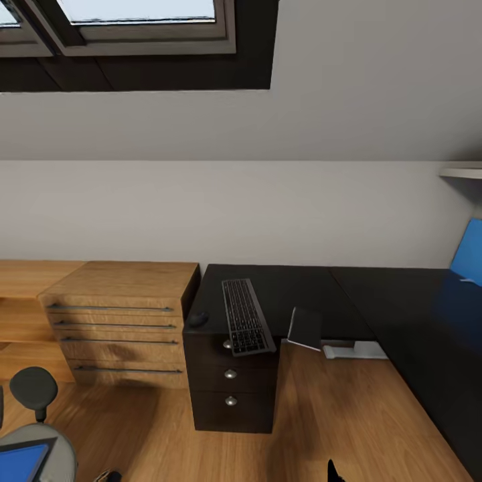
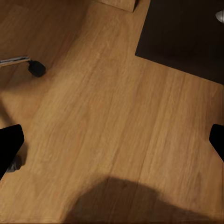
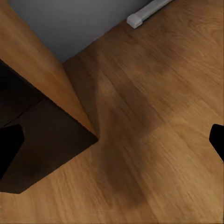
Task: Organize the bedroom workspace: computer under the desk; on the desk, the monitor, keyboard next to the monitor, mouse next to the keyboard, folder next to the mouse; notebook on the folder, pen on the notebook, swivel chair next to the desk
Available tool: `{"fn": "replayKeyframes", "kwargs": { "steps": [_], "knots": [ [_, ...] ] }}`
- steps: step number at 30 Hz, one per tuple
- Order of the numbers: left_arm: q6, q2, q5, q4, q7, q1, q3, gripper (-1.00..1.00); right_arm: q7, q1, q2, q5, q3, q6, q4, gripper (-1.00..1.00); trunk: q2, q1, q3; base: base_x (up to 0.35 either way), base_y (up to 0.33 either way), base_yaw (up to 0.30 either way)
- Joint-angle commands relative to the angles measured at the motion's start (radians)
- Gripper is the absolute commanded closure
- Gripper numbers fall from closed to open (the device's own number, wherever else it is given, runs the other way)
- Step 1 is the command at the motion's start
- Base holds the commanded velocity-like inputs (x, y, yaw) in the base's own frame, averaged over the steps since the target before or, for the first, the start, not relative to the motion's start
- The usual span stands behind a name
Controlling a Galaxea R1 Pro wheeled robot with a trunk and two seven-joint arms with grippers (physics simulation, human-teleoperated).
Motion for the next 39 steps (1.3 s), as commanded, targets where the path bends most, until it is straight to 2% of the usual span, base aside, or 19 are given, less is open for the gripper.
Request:
{"fn": "replayKeyframes", "kwargs": {
  "steps": [1, 3, 5, 16, 24, 29, 34, 39],
  "knots": [
    [-0.007, 0.002, 0.011, -0.001, 0.006, -0.001, -0.006, -1.0, 0.01, 0.0, 0.005, -0.002, -0.005, -0.018, 0.001, -1.0, 0.007, -0.004, 0.002, -0.19, 0.0, 0.0],
    [-0.008, 0.002, 0.012, -0.001, 0.006, -0.001, -0.006, -1.0, 0.009, 0.0, 0.012, 0.02, -0.005, -0.05, 0.011, -1.0, 0.021, -0.012, 0.009, -0.241, 0.0, 0.0],
    [-0.009, 0.002, 0.012, -0.001, 0.006, -0.001, -0.005, -1.0, 0.008, 0.0, 0.018, 0.043, -0.004, -0.079, 0.06, -1.0, 0.035, -0.02, 0.015, -0.307, 0.0, 0.0],
    [-0.012, 0.002, 0.012, -0.001, 0.007, -0.001, -0.003, -1.0, 0.007, 0.0, 0.018, 0.049, -0.004, -0.087, 0.07, -1.0, 0.112, -0.062, 0.037, -0.336, -0.002, 0.0],
    [-0.013, 0.002, 0.011, -0.001, 0.008, -0.001, -0.001, -1.0, 0.007, 0.0, 0.016, 0.049, -0.003, -0.087, 0.069, -1.0, 0.168, -0.092, 0.05, -0.334, -0.113, 0.0],
    [-0.014, 0.002, 0.011, -0.001, 0.008, -0.001, 0.0, -1.0, 0.006, 0.0, 0.017, 0.051, -0.003, -0.089, 0.068, -1.0, 0.203, -0.112, 0.057, -0.12, -0.053, 0.0],
    [-0.014, 0.002, 0.011, -0.001, 0.007, -0.001, 0.002, -1.0, 0.006, 0.0, 0.019, 0.085, -0.003, -0.091, 0.068, -1.0, 0.238, -0.131, 0.065, -0.014, -0.006, 0.0],
    [-0.014, 0.002, 0.011, -0.001, 0.007, -0.001, 0.002, -1.0, 0.006, 0.0, 0.018, 0.098, -0.003, -0.091, 0.07, -1.0, 0.273, -0.15, 0.073, -0.007, 0.0, 0.0]
  ]
}}
